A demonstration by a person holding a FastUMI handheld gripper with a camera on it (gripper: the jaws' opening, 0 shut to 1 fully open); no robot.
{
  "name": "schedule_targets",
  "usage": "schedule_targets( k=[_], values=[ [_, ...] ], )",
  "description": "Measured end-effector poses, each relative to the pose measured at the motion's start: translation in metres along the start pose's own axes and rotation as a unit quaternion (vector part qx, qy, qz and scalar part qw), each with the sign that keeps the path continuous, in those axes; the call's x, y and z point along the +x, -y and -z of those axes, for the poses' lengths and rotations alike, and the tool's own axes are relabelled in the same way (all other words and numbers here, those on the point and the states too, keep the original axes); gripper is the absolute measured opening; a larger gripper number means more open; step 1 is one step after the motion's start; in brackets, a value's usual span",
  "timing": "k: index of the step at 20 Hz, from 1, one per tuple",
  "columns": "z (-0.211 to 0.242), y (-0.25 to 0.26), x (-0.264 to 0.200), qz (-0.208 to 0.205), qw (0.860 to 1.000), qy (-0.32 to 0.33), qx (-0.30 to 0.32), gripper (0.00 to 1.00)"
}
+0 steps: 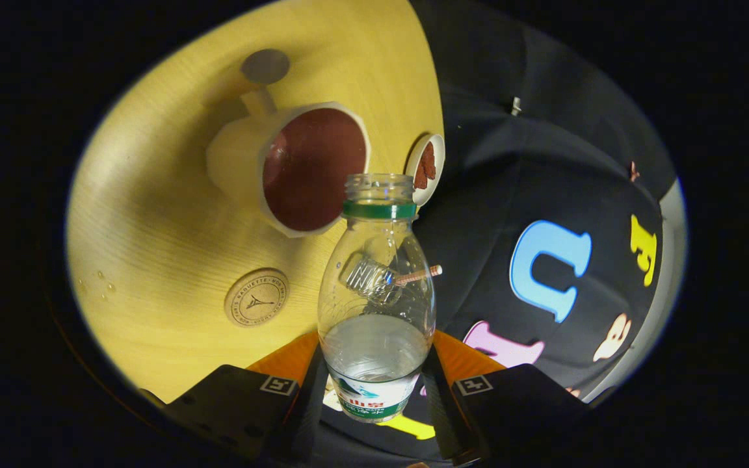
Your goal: Take the bottle from table, then pour the juice into the cup, finally place the bottle on the coaster
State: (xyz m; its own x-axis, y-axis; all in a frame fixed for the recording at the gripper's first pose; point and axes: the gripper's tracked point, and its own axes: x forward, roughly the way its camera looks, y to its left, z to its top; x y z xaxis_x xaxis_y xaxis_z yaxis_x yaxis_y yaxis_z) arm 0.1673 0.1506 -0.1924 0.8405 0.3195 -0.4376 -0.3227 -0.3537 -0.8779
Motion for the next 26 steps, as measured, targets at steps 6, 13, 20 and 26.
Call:
schedule_targets(
  k=[6, 13, 20, 26],
  values=[
    [0.022, -0.007, -0.012, -0.036, 0.98, -0.006, 0.198, 0.73],
    [0.034, 0.007, -0.019, -0.036, 0.91, 0.032, 0.412, 0.73],
    [0.023, 0.032, -0.029, -0.039, 0.82, 0.106, 0.561, 0.73],
    [0.029, 0.031, -0.016, -0.036, 0.744, 0.14, 0.653, 0.73]
  ],
)
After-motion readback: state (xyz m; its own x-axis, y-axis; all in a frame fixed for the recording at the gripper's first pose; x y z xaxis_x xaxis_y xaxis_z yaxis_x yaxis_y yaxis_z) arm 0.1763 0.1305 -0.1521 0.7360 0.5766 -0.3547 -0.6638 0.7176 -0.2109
